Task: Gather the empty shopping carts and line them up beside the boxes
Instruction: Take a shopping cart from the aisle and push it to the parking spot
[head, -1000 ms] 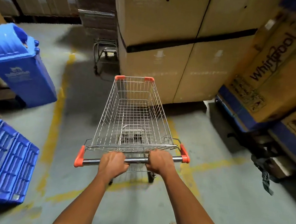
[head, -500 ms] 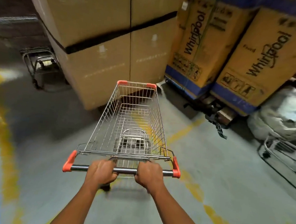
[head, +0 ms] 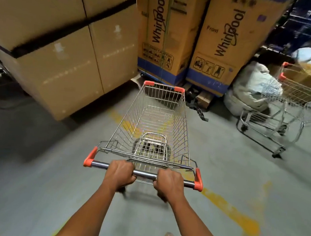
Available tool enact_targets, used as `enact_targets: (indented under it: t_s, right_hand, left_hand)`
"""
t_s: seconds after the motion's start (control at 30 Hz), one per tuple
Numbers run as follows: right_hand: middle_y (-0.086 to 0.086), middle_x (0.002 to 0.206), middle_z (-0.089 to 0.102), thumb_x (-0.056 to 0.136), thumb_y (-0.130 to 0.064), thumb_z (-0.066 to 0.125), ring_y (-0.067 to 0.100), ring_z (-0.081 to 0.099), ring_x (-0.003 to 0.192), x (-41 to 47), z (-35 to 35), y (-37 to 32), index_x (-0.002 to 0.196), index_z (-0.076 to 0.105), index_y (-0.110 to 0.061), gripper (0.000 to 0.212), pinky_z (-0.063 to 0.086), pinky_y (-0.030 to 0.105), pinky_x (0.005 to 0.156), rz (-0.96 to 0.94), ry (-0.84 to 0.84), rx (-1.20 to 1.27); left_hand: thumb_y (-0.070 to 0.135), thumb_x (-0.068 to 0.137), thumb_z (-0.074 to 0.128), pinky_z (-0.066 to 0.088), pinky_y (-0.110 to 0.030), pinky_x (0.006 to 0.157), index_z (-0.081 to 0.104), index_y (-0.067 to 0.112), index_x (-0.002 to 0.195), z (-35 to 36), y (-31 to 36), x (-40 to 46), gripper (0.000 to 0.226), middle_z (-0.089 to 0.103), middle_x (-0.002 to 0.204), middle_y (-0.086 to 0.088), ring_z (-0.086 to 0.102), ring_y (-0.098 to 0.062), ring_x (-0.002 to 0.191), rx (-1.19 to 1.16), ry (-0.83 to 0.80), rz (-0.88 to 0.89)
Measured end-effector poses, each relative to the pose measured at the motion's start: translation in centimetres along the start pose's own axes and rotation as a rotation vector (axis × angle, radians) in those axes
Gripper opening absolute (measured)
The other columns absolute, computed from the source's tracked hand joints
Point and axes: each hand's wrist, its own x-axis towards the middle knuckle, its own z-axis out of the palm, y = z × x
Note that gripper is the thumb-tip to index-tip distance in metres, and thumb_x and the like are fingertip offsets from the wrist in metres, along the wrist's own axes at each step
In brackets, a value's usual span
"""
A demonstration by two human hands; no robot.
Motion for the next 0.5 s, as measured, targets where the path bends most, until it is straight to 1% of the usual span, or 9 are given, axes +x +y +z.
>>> enact_targets:
  t_s: [0.2,0.27,0.33,0.5]
  right_hand:
    - [0.003,0.090,0.072,0.088,-0.038,0.059,0.028,0.070,0.084,-2.1,0.3,5.4,0.098,0.071,-0.021,0.023,0.052,0.034,0.072,0.117,-0.002,0.030]
    - [0.003,0.091,0.072,0.088,-0.038,0.060,0.028,0.070,0.085,-2.7,0.5,7.0,0.099,0.071,-0.022,0.023,0.053,0.035,0.074,0.143,0.005,0.039]
    - [0.004,0.092,0.072,0.088,-0.038,0.059,0.029,0.070,0.086,-3.2,0.6,8.5,0.100,0.071,-0.022,0.023,0.054,0.035,0.075,0.163,0.011,0.040]
    - [0.004,0.092,0.072,0.088,-0.035,0.060,0.028,0.069,0.085,-4.1,0.9,12.6,0.100,0.070,-0.022,0.020,0.054,0.035,0.074,0.174,0.019,0.053]
  left_hand:
    - [0.048,0.085,0.050,0.045,-0.030,0.067,0.069,0.024,0.094,-2.0,5.6,2.1,0.033,0.071,0.088,0.002,0.069,-0.022,0.084,0.032,0.016,0.118]
    - [0.048,0.086,0.050,0.048,-0.029,0.068,0.070,0.024,0.094,-2.4,7.2,2.8,0.033,0.070,0.086,0.003,0.068,-0.020,0.082,0.041,0.010,0.149]
    - [0.047,0.086,0.050,0.051,-0.027,0.070,0.070,0.024,0.094,-2.8,8.7,3.4,0.032,0.070,0.085,0.005,0.068,-0.019,0.081,0.046,0.007,0.173]
    - [0.045,0.088,0.048,0.050,-0.027,0.070,0.068,0.024,0.093,-3.9,12.8,4.4,0.029,0.069,0.087,0.005,0.068,-0.018,0.082,0.063,-0.009,0.198]
